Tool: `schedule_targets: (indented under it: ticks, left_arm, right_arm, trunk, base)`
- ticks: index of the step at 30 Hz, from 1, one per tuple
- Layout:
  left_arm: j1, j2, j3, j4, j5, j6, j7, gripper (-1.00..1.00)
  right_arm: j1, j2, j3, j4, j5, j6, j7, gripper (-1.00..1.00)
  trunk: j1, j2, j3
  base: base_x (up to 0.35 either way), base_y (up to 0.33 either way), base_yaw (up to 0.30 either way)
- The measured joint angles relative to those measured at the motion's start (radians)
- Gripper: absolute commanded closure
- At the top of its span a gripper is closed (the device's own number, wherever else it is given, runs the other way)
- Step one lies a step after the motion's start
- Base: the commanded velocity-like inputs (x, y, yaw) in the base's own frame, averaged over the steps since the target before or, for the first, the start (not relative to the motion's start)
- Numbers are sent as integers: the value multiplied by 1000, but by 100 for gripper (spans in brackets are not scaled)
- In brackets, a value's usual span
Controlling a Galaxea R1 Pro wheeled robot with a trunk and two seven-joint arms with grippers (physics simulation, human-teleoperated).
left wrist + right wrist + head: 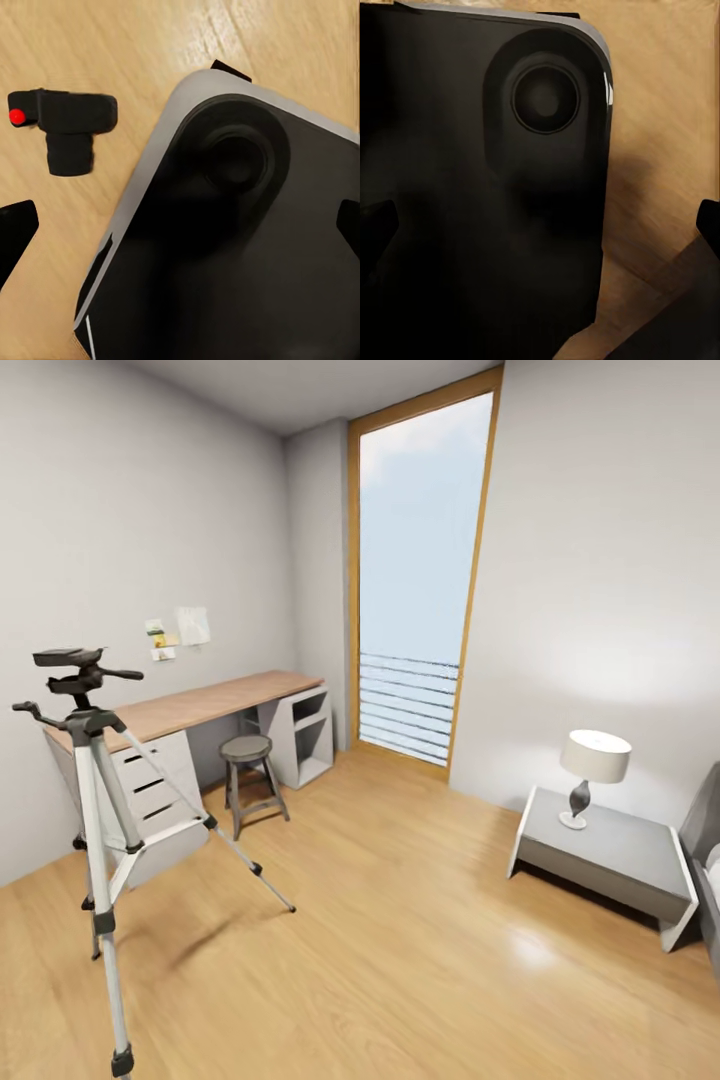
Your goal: Attach the digital camera to the camera tripod in the bedroom.
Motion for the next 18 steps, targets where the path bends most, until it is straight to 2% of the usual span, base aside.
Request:
schedule_targets:
  ticks: [9,18]
  left_arm:
    - [0,0,0,0,-2,0,0,-100]
    - [0,0,1,0,-3,-1,1,-100]
  right_arm:
    - [0,0,0,0,0,-1,0,-100]
    - [0,1,0,0,0,0,0,-100]
  trunk:
    - [0,0,0]
    - [0,0,0]
  base:
    - [320,-56,0]
    - [282,-135,12]
